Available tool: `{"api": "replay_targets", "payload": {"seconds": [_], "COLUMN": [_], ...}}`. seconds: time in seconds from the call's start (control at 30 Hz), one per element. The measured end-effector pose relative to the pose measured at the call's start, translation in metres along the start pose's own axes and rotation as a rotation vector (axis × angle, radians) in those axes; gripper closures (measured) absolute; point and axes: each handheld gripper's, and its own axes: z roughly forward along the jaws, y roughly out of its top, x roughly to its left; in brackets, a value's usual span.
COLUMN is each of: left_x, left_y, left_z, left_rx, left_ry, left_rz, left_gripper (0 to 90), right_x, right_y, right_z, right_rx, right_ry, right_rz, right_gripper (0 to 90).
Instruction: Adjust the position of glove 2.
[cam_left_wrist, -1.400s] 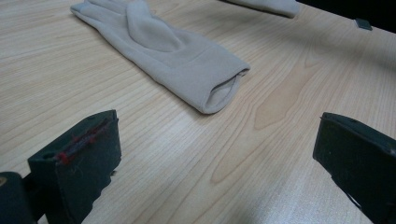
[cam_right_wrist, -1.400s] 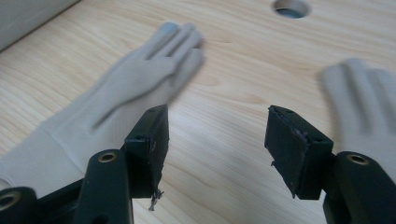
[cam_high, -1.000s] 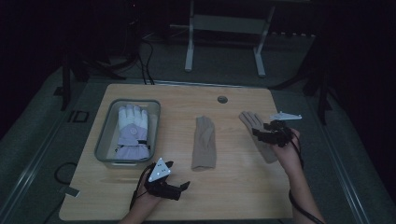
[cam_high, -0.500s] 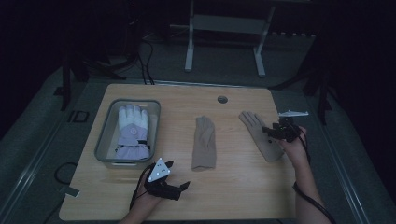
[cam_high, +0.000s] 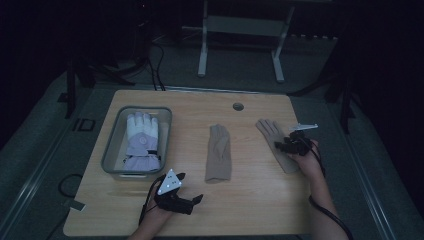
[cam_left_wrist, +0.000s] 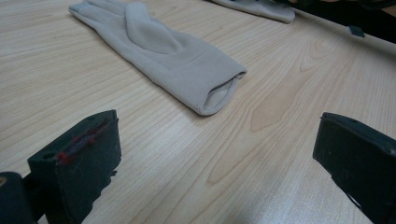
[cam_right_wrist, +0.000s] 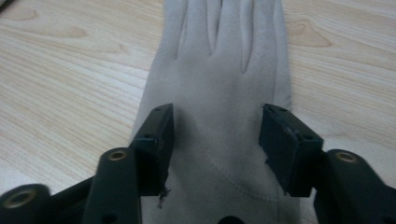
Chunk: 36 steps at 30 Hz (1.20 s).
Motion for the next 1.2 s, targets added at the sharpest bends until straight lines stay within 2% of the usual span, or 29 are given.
{"api": "replay_targets", "payload": {"seconds": [0.13,0.2,0.3,0.37,0.43,0.47,0.57,0.63,0.77,0.9,0.97,1.07,1.13,1.2], "left_x": [0.000,0.000,0.000,0.000,0.000,0.000,0.000,0.001,0.002,0.001,0.000,0.000,0.000,0.000], "left_y": [0.000,0.000,0.000,0.000,0.000,0.000,0.000,0.000,0.000,0.000,0.000,0.000,0.000,0.000], "left_z": [0.000,0.000,0.000,0.001,0.000,0.000,0.001,0.001,0.001,0.001,0.000,0.000,0.000,0.000], "left_rx": [0.002,0.002,0.002,0.003,0.003,0.002,0.004,0.009,0.006,0.005,0.003,0.001,0.001,0.002], "left_ry": [0.001,0.001,0.002,0.003,0.002,0.002,0.001,-0.002,-0.005,0.000,0.002,0.002,0.002,-0.001], "left_rz": [-0.006,-0.004,-0.003,-0.007,-0.006,-0.007,-0.006,-0.007,-0.016,-0.008,-0.004,-0.003,-0.002,-0.001], "left_gripper": [1.3,1.3,1.3,1.3,1.3,1.3,1.3,1.3,1.3,1.2,1.3,1.2,1.3,1.2], "right_x": [0.001,0.002,0.005,0.006,0.011,0.013,0.021,0.030,0.047,0.062,0.066,0.067,0.067,0.067], "right_y": [-0.001,-0.001,-0.001,0.000,-0.001,0.000,0.003,0.007,0.018,0.028,0.031,0.028,0.024,0.018], "right_z": [-0.001,-0.002,-0.003,-0.005,-0.007,-0.009,-0.017,-0.023,-0.040,-0.054,-0.059,-0.063,-0.064,-0.063], "right_rx": [-0.004,-0.003,0.006,0.010,-0.001,-0.015,-0.052,-0.076,-0.142,-0.188,-0.193,-0.187,-0.178,-0.166], "right_ry": [-0.008,-0.022,-0.031,0.001,-0.008,-0.014,0.008,0.027,0.034,0.001,-0.039,-0.095,-0.127,-0.133], "right_rz": [-0.002,0.010,0.031,0.065,0.062,0.073,0.110,0.112,0.141,0.166,0.194,0.249,0.257,0.273], "right_gripper": [57.1,68.4,76.4,79.0,80.5,80.9,81.4,81.5,81.5,81.5,81.5,81.4,81.4,81.2]}}
